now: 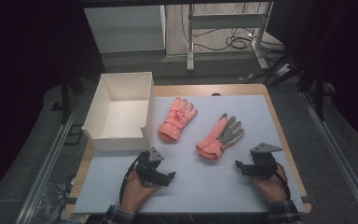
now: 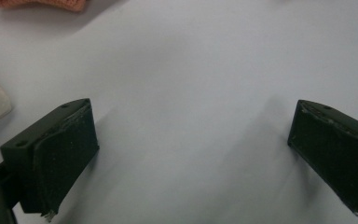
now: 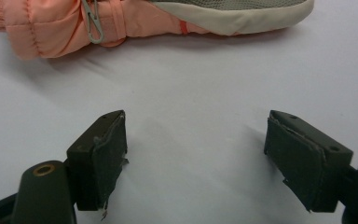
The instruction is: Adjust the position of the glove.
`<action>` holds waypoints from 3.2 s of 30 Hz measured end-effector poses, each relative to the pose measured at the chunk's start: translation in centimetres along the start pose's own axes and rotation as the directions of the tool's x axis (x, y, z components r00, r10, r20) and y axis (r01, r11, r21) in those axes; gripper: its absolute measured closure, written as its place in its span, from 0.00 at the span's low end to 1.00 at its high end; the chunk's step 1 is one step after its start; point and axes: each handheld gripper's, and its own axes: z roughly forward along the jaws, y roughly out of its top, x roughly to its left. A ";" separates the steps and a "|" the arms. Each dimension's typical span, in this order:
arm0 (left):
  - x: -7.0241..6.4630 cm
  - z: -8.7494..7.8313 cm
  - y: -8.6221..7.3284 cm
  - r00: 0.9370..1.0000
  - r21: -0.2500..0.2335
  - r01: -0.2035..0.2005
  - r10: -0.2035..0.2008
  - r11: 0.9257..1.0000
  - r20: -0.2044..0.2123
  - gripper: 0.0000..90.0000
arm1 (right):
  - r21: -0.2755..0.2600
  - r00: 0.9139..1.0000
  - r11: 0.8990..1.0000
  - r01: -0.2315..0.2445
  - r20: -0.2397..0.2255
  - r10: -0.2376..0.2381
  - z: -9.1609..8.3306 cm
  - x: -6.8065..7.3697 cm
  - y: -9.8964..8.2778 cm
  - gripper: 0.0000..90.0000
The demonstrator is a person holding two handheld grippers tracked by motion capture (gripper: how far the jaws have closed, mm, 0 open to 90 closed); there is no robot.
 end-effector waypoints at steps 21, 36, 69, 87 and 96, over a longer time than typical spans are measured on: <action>0.0 0.0 0.0 1.000 0.000 0.001 -0.001 1.000 0.000 0.01 | -0.030 0.984 0.999 0.016 -0.178 -0.021 -1.1 3.5 1.8 0.91; 0.0 0.0 0.0 1.000 0.000 0.000 0.000 1.000 0.000 0.01 | -0.035 0.984 0.997 0.061 -0.166 -0.066 0.9 6.0 3.4 0.66; 0.0 0.0 0.0 1.000 0.000 0.000 0.000 1.000 0.000 0.01 | -0.031 0.998 0.999 0.026 -0.055 -0.028 -1.4 2.4 2.6 0.69; 0.0 0.0 0.0 1.000 0.000 0.000 0.000 1.000 0.000 0.01 | -0.021 0.996 1.000 0.018 -0.084 -0.019 1.8 -0.2 9.7 0.74; 0.0 0.0 0.0 1.000 0.000 0.001 -0.001 1.000 0.000 0.01 | 0.034 0.999 0.999 0.022 -0.044 -0.021 5.0 -0.8 10.9 0.68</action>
